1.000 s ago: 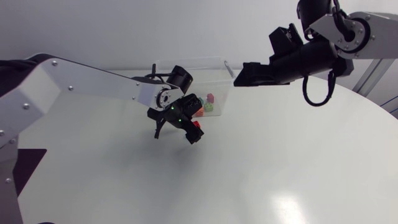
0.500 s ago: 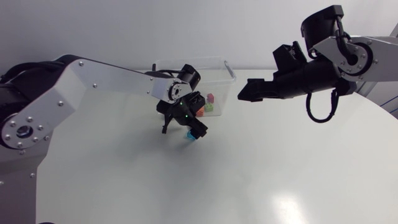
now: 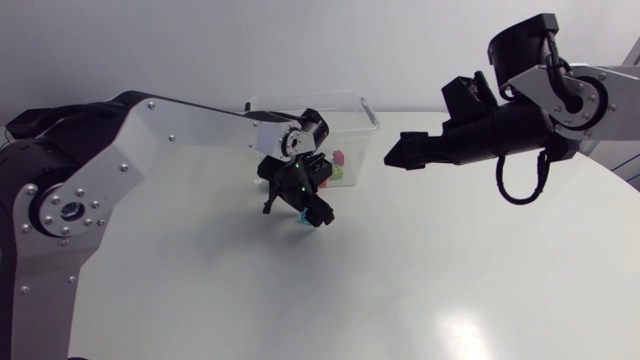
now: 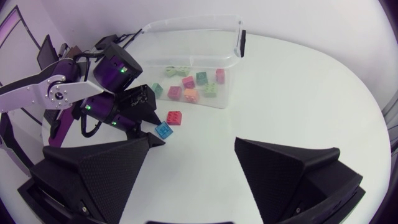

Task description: Place the duplo bricks in the container

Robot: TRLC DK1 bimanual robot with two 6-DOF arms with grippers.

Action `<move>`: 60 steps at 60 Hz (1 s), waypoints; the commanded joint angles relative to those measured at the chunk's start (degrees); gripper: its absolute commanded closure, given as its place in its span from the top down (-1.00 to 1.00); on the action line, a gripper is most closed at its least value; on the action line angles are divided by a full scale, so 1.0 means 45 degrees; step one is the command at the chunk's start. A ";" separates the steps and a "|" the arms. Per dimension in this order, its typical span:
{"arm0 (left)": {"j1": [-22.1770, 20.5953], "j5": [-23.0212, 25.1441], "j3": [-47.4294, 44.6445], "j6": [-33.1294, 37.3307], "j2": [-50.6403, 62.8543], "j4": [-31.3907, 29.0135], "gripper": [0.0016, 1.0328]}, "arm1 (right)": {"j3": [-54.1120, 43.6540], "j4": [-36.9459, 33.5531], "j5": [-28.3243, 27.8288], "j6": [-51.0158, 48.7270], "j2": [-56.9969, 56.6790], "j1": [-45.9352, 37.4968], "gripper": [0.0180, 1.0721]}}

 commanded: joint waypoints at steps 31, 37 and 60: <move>0.0428 0.0138 -0.0259 -0.0078 -0.1873 -0.1095 -0.38 | -0.0598 0.0183 -0.0119 -0.0152 -0.0430 -0.0226 0.91; 0.0780 0.0138 0.0210 -0.0020 -0.3025 -0.1173 -0.38 | -0.0676 0.0280 -0.0119 -0.0132 -0.0430 -0.0206 0.91; 0.2049 0.0138 0.5015 -0.0078 -0.2166 -0.0704 -0.36 | -0.0891 0.0339 -0.0119 -0.0113 -0.0528 -0.0109 0.91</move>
